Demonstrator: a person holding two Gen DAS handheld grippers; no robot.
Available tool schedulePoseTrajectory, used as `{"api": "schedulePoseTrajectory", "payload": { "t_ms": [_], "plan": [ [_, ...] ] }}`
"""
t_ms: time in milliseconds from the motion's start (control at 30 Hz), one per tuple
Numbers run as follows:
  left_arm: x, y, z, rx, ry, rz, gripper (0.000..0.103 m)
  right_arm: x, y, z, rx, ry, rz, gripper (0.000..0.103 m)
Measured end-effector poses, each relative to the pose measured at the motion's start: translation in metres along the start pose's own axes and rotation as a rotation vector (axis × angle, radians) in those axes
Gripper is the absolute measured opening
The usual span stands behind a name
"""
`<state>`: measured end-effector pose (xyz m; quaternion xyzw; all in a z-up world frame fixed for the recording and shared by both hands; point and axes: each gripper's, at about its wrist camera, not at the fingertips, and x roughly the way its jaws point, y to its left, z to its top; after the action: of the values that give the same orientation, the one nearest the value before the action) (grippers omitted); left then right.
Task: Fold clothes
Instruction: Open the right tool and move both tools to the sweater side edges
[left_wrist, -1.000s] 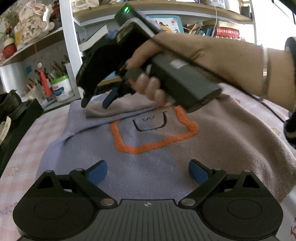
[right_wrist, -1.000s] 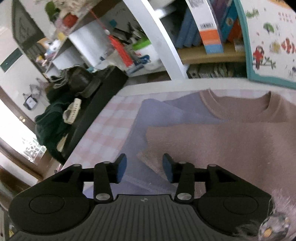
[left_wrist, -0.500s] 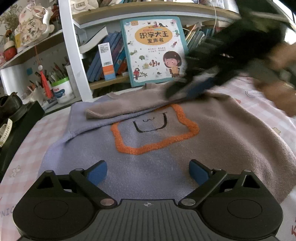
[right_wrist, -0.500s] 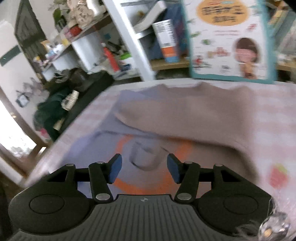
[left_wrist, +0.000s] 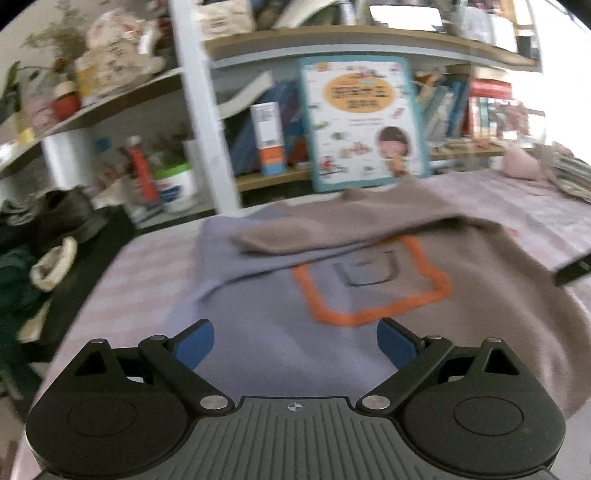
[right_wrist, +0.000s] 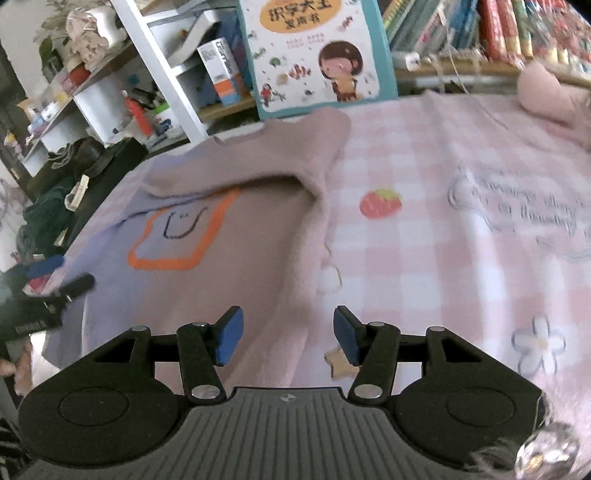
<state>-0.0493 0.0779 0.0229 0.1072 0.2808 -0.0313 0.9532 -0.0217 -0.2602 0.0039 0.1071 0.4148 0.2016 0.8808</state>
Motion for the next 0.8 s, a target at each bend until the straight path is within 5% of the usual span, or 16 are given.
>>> {"api": "schedulePoseTrajectory", "payload": {
  "t_ms": [167,367,433,567,733,800],
  "plan": [
    [-0.008,0.03,-0.008,-0.033,0.053,0.104,0.097,-0.008,0.004,-0.011,-0.015,0.009,-0.012,0.05],
    [-0.004,0.061,-0.017,-0.155,0.106,0.091,0.093,-0.009,0.009,-0.015,-0.011,0.012,0.013,0.039],
    [0.001,0.067,-0.018,-0.194,0.123,0.06,0.082,-0.006,0.01,-0.015,-0.009,0.015,0.022,0.027],
    [0.012,0.076,-0.023,-0.27,0.164,0.005,0.062,-0.002,0.011,-0.013,-0.012,0.015,0.037,0.021],
    [0.02,0.075,-0.028,-0.313,0.184,-0.055,0.012,-0.002,0.007,-0.012,0.011,0.006,0.066,0.014],
    [0.015,0.076,-0.024,-0.322,0.159,-0.072,0.007,-0.008,0.004,-0.01,0.045,-0.024,0.121,0.014]
  ]
}}
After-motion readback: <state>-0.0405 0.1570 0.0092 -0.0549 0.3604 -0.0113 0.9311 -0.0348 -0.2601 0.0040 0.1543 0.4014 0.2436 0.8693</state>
